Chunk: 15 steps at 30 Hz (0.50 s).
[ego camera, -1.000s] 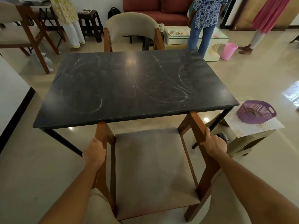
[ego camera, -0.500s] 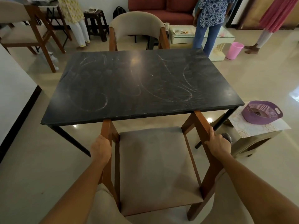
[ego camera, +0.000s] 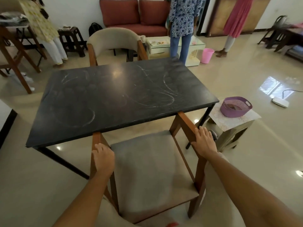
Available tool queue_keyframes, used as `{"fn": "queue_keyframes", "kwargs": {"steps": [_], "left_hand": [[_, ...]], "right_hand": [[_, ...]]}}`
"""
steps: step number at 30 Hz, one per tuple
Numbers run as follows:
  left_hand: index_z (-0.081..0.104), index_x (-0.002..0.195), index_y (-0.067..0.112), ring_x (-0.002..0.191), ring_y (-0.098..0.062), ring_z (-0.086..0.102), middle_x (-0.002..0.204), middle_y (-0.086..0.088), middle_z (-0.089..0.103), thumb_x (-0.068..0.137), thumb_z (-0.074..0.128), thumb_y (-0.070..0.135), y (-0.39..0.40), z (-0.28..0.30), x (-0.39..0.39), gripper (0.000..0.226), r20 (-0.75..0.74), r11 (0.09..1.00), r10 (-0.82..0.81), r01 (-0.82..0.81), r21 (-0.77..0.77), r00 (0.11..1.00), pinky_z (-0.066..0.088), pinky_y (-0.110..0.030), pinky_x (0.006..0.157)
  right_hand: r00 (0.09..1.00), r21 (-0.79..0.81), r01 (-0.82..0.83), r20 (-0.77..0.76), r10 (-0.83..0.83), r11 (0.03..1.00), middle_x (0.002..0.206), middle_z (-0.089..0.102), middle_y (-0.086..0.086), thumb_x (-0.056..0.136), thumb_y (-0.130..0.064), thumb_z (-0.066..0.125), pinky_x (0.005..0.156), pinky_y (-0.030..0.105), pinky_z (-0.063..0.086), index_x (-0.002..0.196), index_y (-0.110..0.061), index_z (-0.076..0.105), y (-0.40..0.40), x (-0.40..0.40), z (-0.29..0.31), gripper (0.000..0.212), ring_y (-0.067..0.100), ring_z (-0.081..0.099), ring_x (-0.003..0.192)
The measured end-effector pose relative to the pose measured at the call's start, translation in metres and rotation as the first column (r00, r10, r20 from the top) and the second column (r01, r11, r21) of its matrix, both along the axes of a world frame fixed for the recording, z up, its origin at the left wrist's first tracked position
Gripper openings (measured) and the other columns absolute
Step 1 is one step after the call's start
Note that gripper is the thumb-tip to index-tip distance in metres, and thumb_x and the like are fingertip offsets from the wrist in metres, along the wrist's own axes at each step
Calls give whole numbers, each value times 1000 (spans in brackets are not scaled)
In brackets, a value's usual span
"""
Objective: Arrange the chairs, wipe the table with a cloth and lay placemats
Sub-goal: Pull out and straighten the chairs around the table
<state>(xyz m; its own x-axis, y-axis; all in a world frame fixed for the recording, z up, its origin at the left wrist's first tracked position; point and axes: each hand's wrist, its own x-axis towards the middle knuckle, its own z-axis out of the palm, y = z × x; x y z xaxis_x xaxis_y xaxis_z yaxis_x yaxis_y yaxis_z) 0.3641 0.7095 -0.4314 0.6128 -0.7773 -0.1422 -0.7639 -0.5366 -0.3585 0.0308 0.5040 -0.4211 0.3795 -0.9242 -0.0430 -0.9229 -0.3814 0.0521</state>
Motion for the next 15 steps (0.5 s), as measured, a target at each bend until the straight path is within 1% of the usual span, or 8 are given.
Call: {"fn": "queue_keyframes", "kwargs": {"steps": [2, 4, 7, 10, 15], "left_hand": [[41, 139, 8, 135, -32, 33, 144, -16, 38, 94, 49, 35, -5, 4, -4, 53, -102, 992, -121, 117, -47, 987, 37, -41, 107], [34, 143, 6, 141, -33, 22, 150, -16, 29, 97, 43, 39, -12, 7, -12, 57, -210, 975, -221, 207, -87, 952, 29, -43, 112], [26, 147, 6, 145, -33, 10, 155, -17, 17, 97, 41, 43, -23, 15, -29, 64, -299, 944, -327, 290, -159, 897, 19, -45, 116], [21, 148, 7, 146, -33, 4, 157, -17, 11, 98, 37, 46, -36, 22, -49, 66, -332, 923, -382, 342, -173, 863, 12, -46, 117], [15, 150, 8, 146, -32, 0, 158, -17, 7, 99, 32, 47, -69, 33, -99, 67, -367, 905, -426, 388, -176, 827, 10, -46, 118]], "right_hand": [[1000, 18, 1, -8, 0, 1000, 157, 20, 14, 93, -37, 56, 119, 46, 14, 150, -12, 20, 10, -6, 4, 72, 33, 13, 146], [1000, 46, 12, -12, -11, 999, 157, 18, 13, 92, -38, 57, 119, 48, 14, 151, -12, 18, 21, -10, 6, 75, 34, 11, 146], [999, 59, 45, 0, -45, 997, 159, 13, 12, 92, -42, 57, 119, 49, 10, 152, -12, 14, 37, -13, 11, 80, 34, 7, 147], [998, 51, 56, 14, -56, 997, 159, 11, 12, 92, -44, 56, 119, 50, 7, 153, -12, 12, 46, -15, 16, 82, 34, 4, 147], [997, 83, 67, 36, -70, 994, 160, 5, 14, 92, -48, 53, 118, 51, 3, 153, -12, 8, 36, -29, 22, 84, 34, -2, 148]]}}
